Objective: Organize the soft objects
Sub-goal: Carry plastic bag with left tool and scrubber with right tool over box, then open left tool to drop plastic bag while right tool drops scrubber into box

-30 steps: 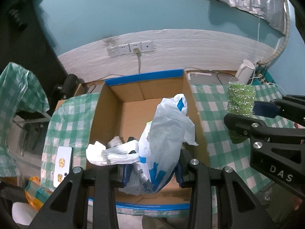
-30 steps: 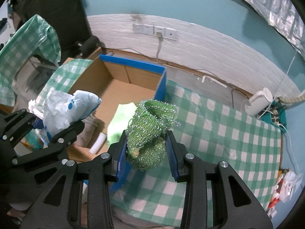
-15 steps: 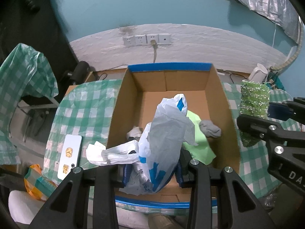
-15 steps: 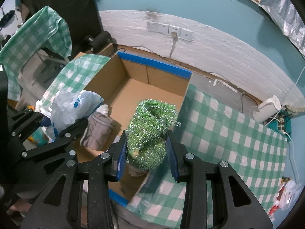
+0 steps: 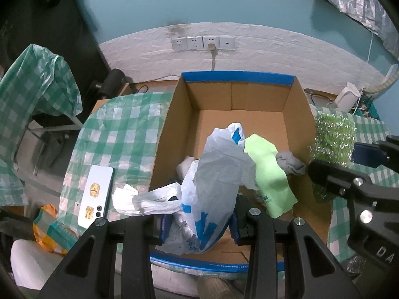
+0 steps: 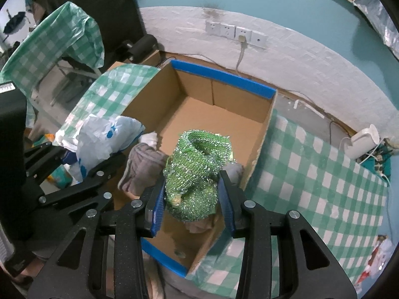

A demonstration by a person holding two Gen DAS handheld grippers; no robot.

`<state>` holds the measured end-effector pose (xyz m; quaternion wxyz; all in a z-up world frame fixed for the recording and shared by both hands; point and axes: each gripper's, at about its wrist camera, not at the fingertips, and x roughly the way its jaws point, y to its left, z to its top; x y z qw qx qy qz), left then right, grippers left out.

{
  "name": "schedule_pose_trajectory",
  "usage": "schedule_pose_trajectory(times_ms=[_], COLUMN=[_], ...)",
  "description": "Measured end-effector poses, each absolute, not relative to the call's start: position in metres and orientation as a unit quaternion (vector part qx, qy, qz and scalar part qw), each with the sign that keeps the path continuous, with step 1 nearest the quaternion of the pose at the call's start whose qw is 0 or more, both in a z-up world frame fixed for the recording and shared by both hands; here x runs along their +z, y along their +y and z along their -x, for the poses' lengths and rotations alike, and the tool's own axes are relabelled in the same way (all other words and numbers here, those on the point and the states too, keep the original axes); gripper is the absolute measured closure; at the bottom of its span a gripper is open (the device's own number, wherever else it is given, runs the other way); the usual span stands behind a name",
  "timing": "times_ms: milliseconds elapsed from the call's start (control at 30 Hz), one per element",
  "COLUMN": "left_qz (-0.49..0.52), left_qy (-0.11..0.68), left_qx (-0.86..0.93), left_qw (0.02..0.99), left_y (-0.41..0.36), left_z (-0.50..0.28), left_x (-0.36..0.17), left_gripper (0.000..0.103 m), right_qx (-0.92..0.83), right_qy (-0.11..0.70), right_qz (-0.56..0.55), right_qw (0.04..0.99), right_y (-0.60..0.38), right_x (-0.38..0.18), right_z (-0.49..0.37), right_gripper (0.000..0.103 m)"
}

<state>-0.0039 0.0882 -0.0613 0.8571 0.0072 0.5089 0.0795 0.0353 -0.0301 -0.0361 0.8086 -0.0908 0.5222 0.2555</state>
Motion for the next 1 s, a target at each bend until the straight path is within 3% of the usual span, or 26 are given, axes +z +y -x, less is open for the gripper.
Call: schedule_pose_trajectory(times_ms=[133,400,500,600,1000], left_qz=[-0.008,-0.003,0.002,0.000,0.008], left_qy=[0.512,0.523,0.526,0.526,0.519], left_qx=[0.083,0.094,0.094,0.097,0.101], left_qw=[0.855,0.847,0.845,0.845,0.849], left_y=[0.089,0.095,0.096,0.096,0.086], left_z=[0.004,0.002,0.002,0.002,0.007], left_x=[-0.063,-0.068,-0.069,-0.069,-0.056], left_gripper=[0.063,0.059,0.052,0.037,0.022], right_qx=[0.259,0.243,0.237,0.230,0.211], right_qy=[0.520,0.523,0.525,0.527,0.515], right_qz=[0.093,0.077,0.069,0.060,0.037], right_qw=[0.809,0.813,0.815,0.816,0.830], right_y=[-0.027,-0.036,-0.041,-0.049,-0.078], right_x=[-0.039,-0.041,-0.041,-0.042,-0.028], right_z=[-0.034,-0.039,-0.042,-0.042,-0.035], right_gripper=[0.060,0.044,0.041,0.040,0.038])
